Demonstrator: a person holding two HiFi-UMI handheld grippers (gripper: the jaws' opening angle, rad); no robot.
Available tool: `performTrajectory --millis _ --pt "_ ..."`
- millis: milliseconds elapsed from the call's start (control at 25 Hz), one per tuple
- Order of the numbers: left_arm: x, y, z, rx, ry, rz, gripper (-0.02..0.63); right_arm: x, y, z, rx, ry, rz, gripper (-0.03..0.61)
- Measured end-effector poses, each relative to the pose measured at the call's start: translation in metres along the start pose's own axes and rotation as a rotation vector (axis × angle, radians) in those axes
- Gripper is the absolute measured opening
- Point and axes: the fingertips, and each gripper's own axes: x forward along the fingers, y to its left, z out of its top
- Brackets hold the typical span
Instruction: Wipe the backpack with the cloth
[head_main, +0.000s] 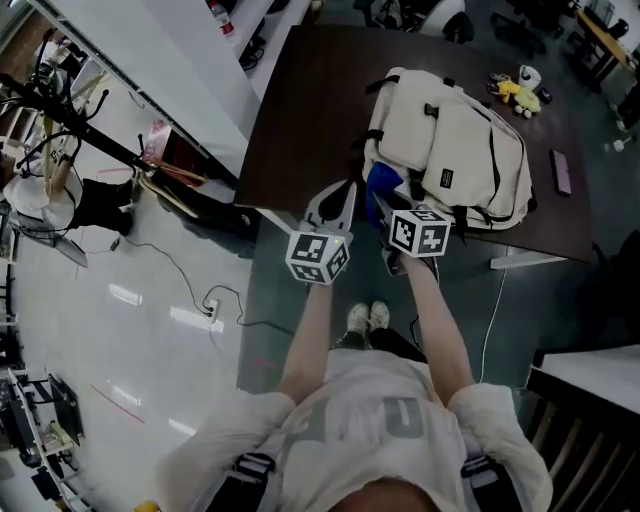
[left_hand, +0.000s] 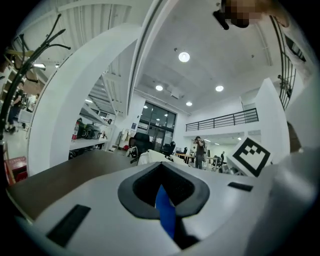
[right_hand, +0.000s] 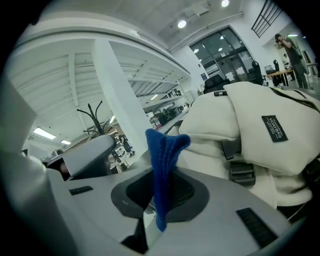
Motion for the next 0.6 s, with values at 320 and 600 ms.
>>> performTrajectory --millis 320,600 --pt "0.005 0.009 -0.019 -0.041 0.017 0.023 0.002 0.008 -0.013 -0.003 -0.010 0.032 -0.041 0.043" --pt "0.020 -0.020 -0.027 -0.022 0.048 0.009 0.002 -0.008 -0.029 -0.004 -0.019 0.059 -0.047 0.043"
